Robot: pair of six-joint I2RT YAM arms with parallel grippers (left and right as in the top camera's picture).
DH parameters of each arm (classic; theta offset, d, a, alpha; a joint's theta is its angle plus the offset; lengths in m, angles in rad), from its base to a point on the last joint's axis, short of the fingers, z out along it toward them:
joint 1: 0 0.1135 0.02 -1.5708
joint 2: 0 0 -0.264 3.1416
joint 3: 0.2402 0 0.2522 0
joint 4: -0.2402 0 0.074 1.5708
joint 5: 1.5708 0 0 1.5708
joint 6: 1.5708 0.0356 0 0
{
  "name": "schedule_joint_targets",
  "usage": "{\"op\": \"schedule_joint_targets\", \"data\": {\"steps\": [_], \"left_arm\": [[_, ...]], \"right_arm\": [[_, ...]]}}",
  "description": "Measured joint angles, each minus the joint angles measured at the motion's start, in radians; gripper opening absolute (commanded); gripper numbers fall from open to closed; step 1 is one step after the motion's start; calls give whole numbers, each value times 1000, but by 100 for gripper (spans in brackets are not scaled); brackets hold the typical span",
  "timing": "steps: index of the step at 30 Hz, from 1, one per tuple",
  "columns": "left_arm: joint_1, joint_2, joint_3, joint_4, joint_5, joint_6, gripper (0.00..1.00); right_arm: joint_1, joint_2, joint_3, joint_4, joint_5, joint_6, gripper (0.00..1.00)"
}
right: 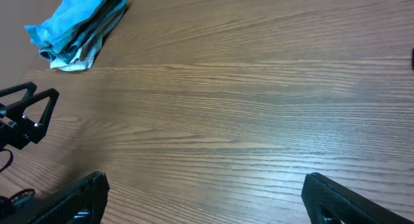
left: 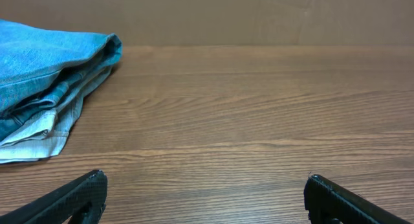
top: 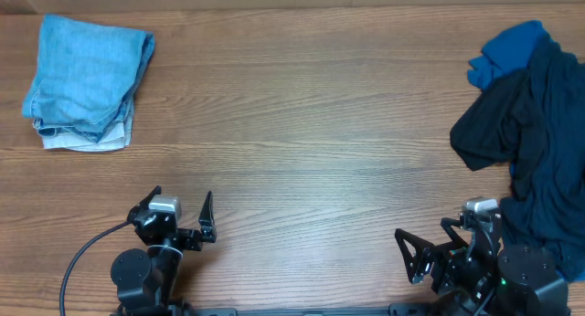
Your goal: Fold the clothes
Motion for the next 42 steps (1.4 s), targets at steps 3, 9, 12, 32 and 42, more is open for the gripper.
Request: {"op": "schedule_joint_targets", "data": {"steps": [3,9,12,32,42], "left_arm": [[0,0,0,0,0,0,100],[0,0,0,0,0,0,100],[0,0,0,0,0,0,100],[0,0,0,2,-3,0,100],[0,0,0,2,-4,0,100]], "right_arm": [[0,0,0,0,0,0,100],[0,0,0,0,0,0,100],[0,0,0,0,0,0,100],[-11,-337,-612,619,164,-214,100],[-13,-338,-737,780,151,-214,100]]}}
